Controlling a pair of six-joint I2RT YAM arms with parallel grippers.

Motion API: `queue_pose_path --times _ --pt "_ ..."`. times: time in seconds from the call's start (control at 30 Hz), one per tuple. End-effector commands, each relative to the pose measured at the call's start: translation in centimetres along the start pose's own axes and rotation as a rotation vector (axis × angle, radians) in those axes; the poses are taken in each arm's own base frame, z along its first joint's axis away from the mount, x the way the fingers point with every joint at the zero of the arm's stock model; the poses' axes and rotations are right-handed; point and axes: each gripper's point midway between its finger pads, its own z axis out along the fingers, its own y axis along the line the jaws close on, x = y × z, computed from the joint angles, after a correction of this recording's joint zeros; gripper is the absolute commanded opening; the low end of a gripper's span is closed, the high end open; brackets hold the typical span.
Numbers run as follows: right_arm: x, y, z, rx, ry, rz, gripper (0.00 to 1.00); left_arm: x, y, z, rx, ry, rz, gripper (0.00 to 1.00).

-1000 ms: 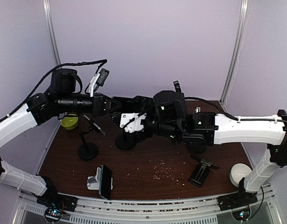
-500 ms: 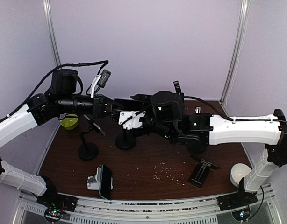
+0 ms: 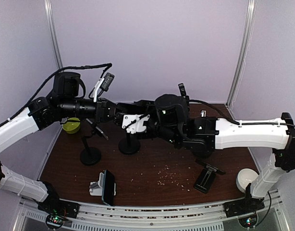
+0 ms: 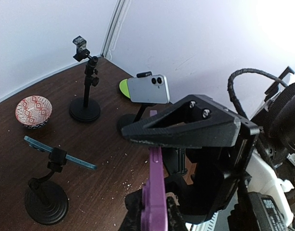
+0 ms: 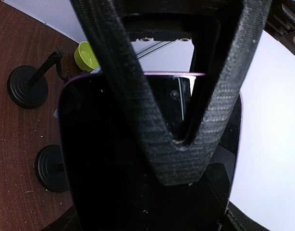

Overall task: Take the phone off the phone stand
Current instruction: Pass from the left arm to the right

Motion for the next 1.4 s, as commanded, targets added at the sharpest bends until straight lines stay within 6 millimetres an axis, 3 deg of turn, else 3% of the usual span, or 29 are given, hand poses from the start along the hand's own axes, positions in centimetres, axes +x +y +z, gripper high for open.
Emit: queue_pose_path --times 0.0,0.27,0.43,0.77,1.23,1.37 --pt "-0.9 -1.8 -1.5 0.003 -0.037 0.055 0.51 -2.9 -1.7 -0.8 0.051 -0.105 0.081 0.0" --pt "-0.8 -2.1 -3.0 -0.035 -0.049 0.137 0.47 -2.7 -1.0 -0.7 0.025 -0.098 0.088 0.0" --pt "-0.5 -2.0 -4.1 -0.063 -0.051 0.198 0.45 -2.7 -0.6 -0.7 0.013 -0.094 0.093 0.08" --pt "0.9 -1.3 -5.9 -0.093 -0.038 0.267 0.45 -2.6 0.3 -0.6 -0.02 -0.088 0.096 0.41" --pt "3.5 0.7 -8.5 -0.178 0.024 0.355 0.44 -2.6 1.4 -1.4 -0.084 -0.097 0.143 0.75" --pt "4.1 1.4 -9.4 -0.225 0.037 0.395 0.44 -3.0 2.0 -2.3 -0.145 -0.12 0.159 0.97"
